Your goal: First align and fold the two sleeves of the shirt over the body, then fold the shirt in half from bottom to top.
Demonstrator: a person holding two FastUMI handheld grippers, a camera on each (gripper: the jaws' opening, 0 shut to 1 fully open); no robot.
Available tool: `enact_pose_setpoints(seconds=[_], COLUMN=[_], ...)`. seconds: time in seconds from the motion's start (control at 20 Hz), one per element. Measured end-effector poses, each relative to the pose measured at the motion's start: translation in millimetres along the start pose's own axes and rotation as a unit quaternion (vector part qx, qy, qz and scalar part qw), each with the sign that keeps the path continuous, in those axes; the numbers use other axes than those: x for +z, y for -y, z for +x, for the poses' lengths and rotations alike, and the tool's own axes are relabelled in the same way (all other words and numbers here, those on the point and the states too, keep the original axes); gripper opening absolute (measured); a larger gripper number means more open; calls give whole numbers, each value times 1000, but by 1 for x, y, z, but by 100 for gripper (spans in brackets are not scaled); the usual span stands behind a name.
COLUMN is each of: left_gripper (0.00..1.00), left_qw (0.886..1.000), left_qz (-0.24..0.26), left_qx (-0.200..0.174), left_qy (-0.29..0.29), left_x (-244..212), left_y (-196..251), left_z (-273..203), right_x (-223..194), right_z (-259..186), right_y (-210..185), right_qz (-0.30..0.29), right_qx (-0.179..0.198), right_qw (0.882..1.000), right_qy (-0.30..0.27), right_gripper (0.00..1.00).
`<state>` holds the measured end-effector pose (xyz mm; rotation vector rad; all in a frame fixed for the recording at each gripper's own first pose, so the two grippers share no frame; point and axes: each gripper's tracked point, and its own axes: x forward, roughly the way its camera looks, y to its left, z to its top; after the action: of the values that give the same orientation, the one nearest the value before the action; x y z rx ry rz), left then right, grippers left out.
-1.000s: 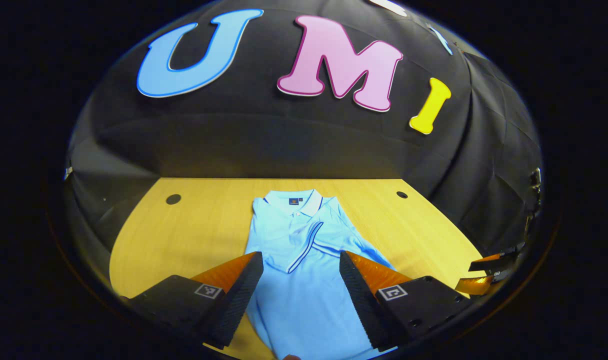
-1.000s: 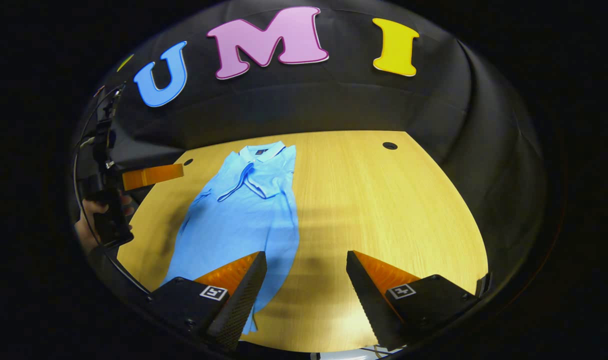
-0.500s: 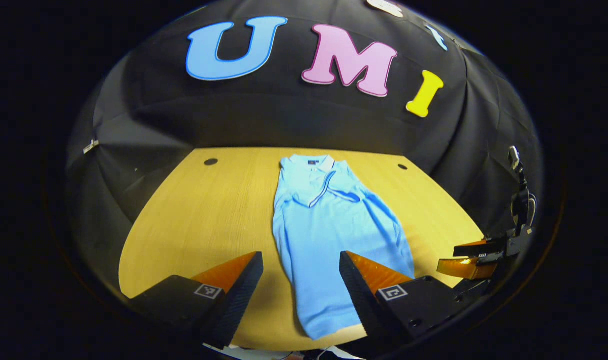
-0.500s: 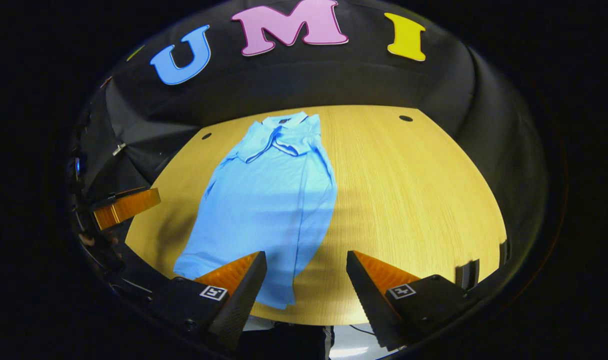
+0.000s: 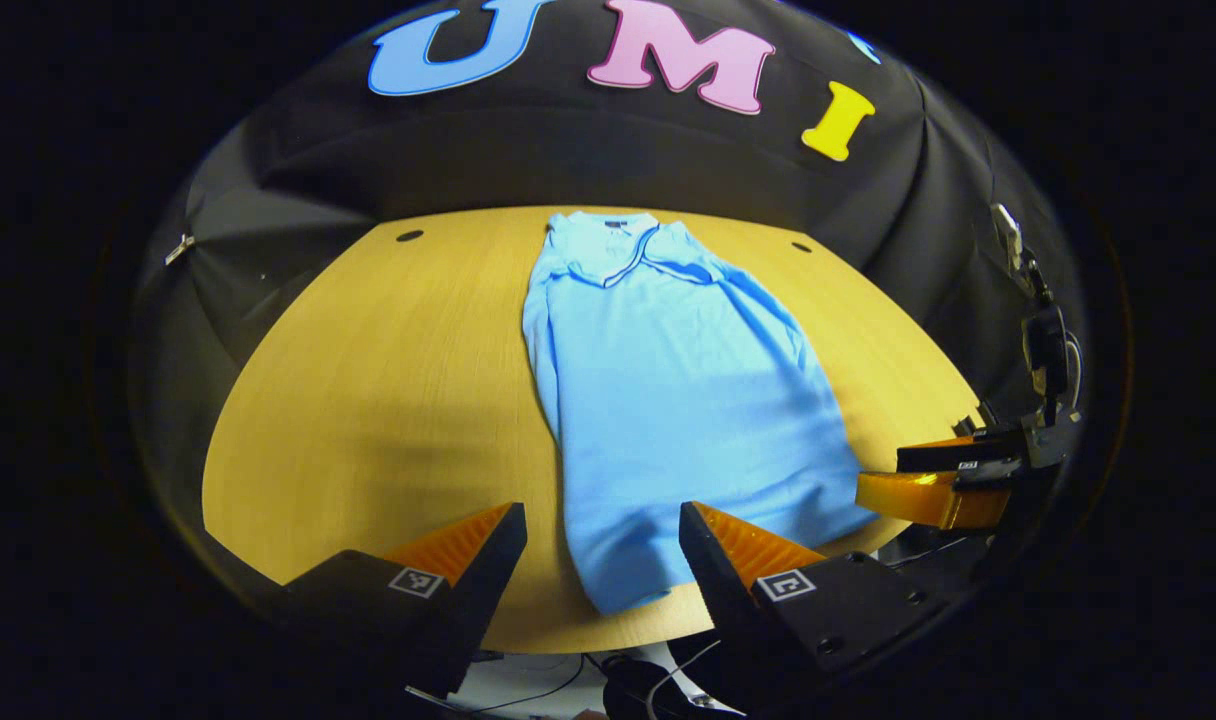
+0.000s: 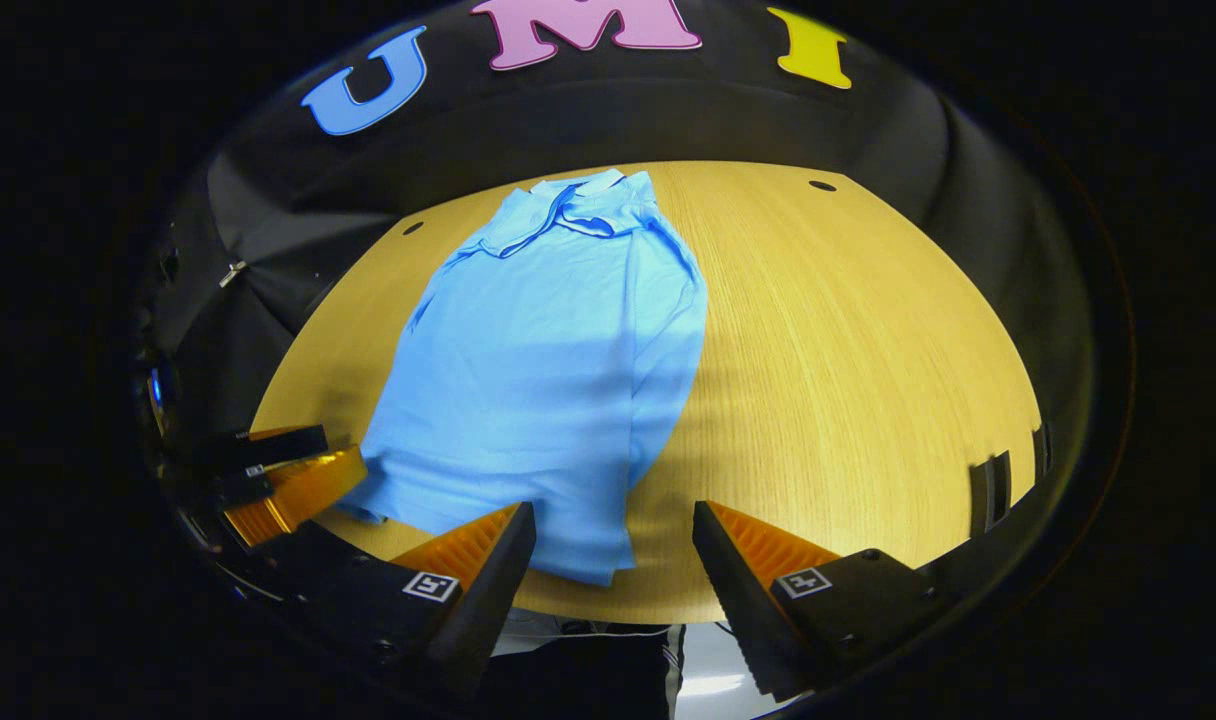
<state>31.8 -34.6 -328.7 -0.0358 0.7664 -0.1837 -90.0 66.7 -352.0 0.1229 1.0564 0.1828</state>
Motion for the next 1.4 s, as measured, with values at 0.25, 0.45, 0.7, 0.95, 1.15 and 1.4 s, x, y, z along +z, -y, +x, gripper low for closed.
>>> enact_pose_setpoints(seconds=[0.25, 0.45, 0.7, 0.95, 1.15, 1.4], left_gripper=[98, 98, 66, 13, 7, 6], left_qw=[999, 998, 999, 999, 1000, 999], left_qz=[6, 24, 26, 32, -8, 11], left_qx=[18, 37, 25, 14, 2, 8], left_qy=[-29, -35, -16, -12, -28, -45], left_x=[-19, -27, -23, -21, -19, -19], left_y=[2, -2, 15, 28, 27, 28], left_z=[16, 19, 23, 25, 24, 26], right_x=[-12, -16, -14, -11, -13, -12], right_z=[15, 18, 23, 25, 27, 28], right_y=[-6, -8, -12, -22, -20, -20], right_qz=[12, -28, -61, -47, -13, -17], right_qx=[-1, -13, -30, -22, -3, -2], right_qw=[1000, 999, 998, 999, 999, 999], right_qy=[-13, -5, -7, -13, -29, -42], right_gripper=[99, 98, 67, 12, 5, 5])
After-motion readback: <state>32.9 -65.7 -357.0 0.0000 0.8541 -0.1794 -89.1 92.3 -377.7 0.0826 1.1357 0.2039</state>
